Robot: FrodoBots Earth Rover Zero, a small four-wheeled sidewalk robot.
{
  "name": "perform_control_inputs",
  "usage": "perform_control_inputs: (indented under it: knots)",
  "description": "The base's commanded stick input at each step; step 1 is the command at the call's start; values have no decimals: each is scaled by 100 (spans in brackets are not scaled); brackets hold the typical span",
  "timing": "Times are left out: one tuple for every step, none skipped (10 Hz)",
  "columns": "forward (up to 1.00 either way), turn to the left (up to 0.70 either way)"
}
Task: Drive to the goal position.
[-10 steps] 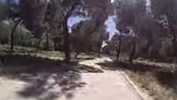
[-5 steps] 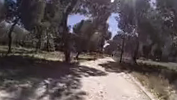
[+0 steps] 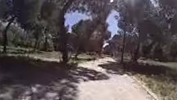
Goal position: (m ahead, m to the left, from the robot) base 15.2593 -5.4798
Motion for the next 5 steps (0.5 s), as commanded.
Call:
perform_control_inputs:
  knots:
    - [85,-14]
    - [85,-21]
    - [85,-29]
    - [85,-27]
    - [85,-3]
